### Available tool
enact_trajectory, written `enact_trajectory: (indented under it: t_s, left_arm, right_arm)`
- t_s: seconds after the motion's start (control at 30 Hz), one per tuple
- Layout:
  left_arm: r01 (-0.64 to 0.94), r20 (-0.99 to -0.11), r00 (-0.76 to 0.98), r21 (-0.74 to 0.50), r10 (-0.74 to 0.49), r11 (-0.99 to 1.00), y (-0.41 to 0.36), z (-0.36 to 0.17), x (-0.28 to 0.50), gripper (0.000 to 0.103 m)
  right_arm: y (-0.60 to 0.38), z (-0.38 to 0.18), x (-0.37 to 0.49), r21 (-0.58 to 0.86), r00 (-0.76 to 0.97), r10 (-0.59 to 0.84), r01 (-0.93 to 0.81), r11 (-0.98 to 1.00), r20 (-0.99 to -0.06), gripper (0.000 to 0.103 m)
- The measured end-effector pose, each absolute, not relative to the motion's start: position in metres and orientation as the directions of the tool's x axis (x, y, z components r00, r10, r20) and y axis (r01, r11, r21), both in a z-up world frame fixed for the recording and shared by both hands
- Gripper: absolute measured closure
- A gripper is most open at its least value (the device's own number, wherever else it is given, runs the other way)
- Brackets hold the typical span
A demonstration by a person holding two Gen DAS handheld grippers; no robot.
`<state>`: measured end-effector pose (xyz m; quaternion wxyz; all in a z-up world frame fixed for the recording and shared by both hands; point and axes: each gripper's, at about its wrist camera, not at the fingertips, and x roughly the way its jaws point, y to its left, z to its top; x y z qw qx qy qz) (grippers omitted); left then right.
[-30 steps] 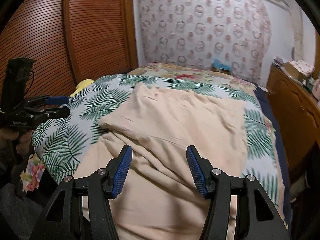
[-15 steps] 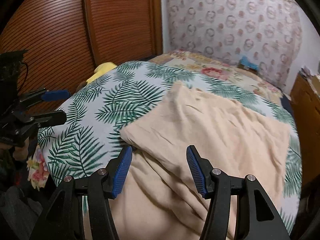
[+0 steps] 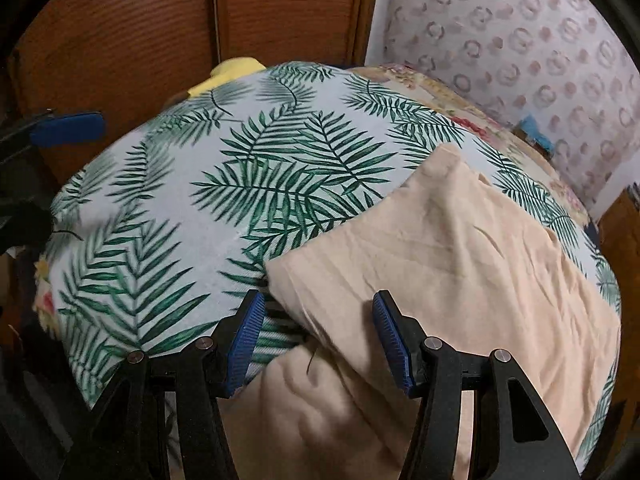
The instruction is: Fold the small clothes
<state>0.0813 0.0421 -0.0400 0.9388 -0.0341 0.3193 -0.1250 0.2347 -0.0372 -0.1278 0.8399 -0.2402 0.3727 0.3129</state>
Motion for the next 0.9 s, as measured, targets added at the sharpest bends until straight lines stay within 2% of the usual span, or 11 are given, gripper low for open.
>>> enact_trajectory:
  t_s: [0.1,0.13,0.2,0.23,0.4,0.6,0.9]
  left_arm:
    - [0.214,-0.592,0.763,-0.148,-0.260,0.966,0.041,-0.041,0.081,0.023]
    - [0.213,-0.594,0.762,-0.149,-0.260,0.966,0.041,-0.042,0.081,0.023]
    - [0.214,-0.594,0.760,-0.151,-0.262,0.965,0.042,-0.044,0.081,0.023]
    - [0.216,-0.595,0.759,-0.152,-0.264,0.964,0.042,-0.045,0.081,0.023]
    - [0.226,-0.598,0.754,-0.154,-0.273,0.962,0.041,-0.047,0.081,0.023]
    - [0.239,-0.595,0.748,-0.170,-0.293,0.956,0.039,-0.048,0.083,0.023]
    - [0.255,-0.604,0.737,-0.164,-0.302,0.953,0.030,-0.051,0.084,0.023]
  right_arm:
    - [-0.031,-0.131,0.238,-0.178,0.530,0.337,-0.700,0.692,-0.778,0.045]
    - [-0.030,-0.133,0.237,-0.184,0.531,0.331,-0.701,0.690,-0.780,0.051]
    - [-0.030,-0.132,0.236,-0.169,0.517,0.356,-0.718,0.675,-0.778,0.078]
    - [-0.032,-0.129,0.236,-0.187,0.537,0.345,-0.707,0.682,-0.770,0.098]
    - [-0.072,-0.089,0.238,-0.112,0.604,0.421,-0.649,0.752,-0.676,0.098]
    - [-0.151,-0.039,0.255,-0.112,0.734,0.336,-0.486,0.867,-0.590,0.098]
    - [-0.220,-0.027,0.305,-0.141,0.781,0.128,-0.266,0.954,-0.611,0.099]
